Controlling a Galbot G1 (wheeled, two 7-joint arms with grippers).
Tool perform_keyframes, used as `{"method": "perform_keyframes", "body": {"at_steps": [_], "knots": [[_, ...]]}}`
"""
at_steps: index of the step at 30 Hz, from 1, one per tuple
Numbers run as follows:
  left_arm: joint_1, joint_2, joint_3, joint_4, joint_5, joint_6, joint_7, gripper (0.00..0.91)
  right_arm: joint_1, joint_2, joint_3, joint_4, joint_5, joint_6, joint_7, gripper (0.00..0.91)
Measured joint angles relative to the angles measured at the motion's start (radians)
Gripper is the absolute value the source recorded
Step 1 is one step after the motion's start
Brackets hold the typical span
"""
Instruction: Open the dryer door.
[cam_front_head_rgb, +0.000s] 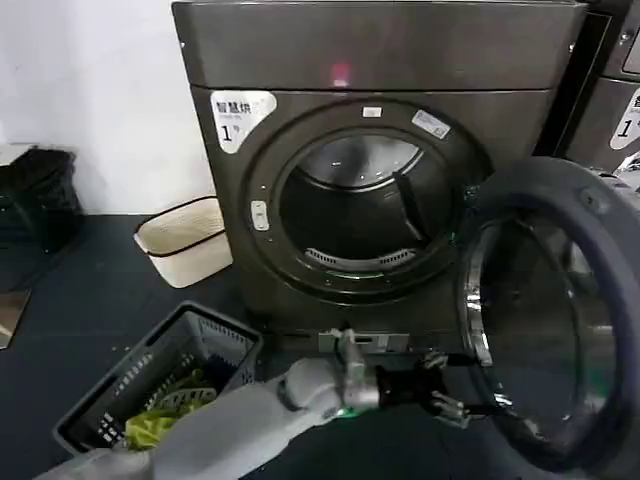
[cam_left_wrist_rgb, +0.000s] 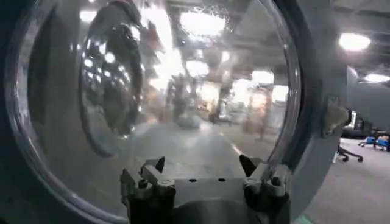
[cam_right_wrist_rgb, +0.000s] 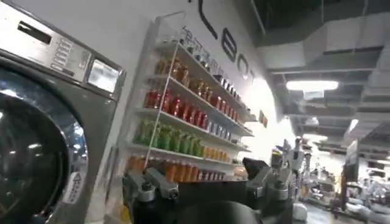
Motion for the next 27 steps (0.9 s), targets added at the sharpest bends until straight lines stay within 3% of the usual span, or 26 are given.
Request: {"method": "perform_keyframes", "body": {"at_steps": [27], "knots": [[-0.063, -0.35, -0.035, 0.304, 0.141, -0.085, -0.144, 0.907, 0.018, -0.015, 0.039, -0.049, -0.009, 0.033, 0.013, 0.907]]}}
